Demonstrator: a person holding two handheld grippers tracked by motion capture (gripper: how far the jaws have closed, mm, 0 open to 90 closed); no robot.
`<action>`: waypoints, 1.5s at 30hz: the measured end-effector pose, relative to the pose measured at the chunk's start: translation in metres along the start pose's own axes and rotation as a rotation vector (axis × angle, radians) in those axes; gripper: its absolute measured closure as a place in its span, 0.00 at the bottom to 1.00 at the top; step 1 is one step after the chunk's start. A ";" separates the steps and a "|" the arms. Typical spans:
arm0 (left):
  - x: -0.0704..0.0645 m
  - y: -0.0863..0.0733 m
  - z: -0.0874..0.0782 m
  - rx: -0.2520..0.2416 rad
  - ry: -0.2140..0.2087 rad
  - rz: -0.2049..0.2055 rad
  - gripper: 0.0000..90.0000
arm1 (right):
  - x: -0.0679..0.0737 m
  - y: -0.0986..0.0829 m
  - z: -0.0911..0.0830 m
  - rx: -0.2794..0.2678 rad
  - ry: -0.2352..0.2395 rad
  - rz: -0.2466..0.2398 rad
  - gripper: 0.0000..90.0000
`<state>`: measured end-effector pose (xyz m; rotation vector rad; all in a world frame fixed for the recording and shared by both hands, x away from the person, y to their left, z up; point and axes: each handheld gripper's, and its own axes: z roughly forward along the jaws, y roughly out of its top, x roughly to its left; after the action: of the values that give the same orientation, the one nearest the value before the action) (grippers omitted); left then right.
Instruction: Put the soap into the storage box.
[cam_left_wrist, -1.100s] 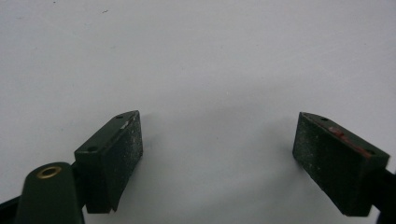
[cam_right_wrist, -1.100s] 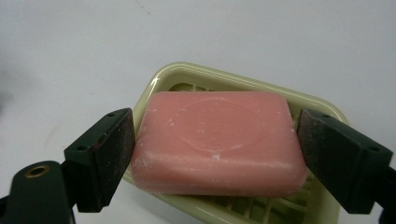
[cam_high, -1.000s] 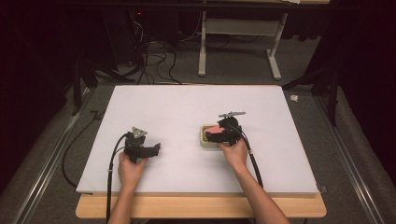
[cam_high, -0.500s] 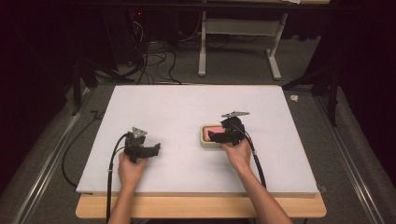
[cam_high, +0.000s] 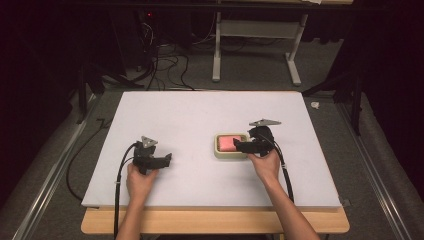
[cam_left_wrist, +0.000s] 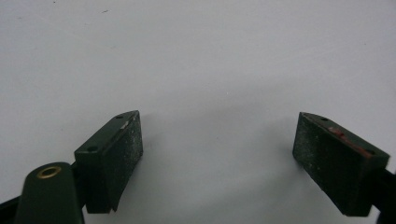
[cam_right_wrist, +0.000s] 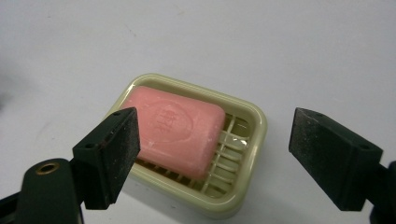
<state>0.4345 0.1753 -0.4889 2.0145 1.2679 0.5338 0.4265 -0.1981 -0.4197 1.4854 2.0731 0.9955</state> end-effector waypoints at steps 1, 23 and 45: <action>0.000 0.000 0.000 0.000 0.000 0.000 0.18 | -0.001 0.000 -0.001 0.001 -0.001 -0.004 0.19; 0.000 0.000 0.000 0.001 0.000 0.000 0.19 | -0.016 -0.010 -0.025 -0.041 -0.025 -0.016 0.22; 0.000 0.000 0.000 0.000 0.000 0.000 0.19 | -0.039 -0.024 -0.049 -0.077 -0.051 -0.012 0.28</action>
<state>0.4345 0.1754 -0.4889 2.0143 1.2682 0.5331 0.3918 -0.2546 -0.4087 1.4435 1.9833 1.0107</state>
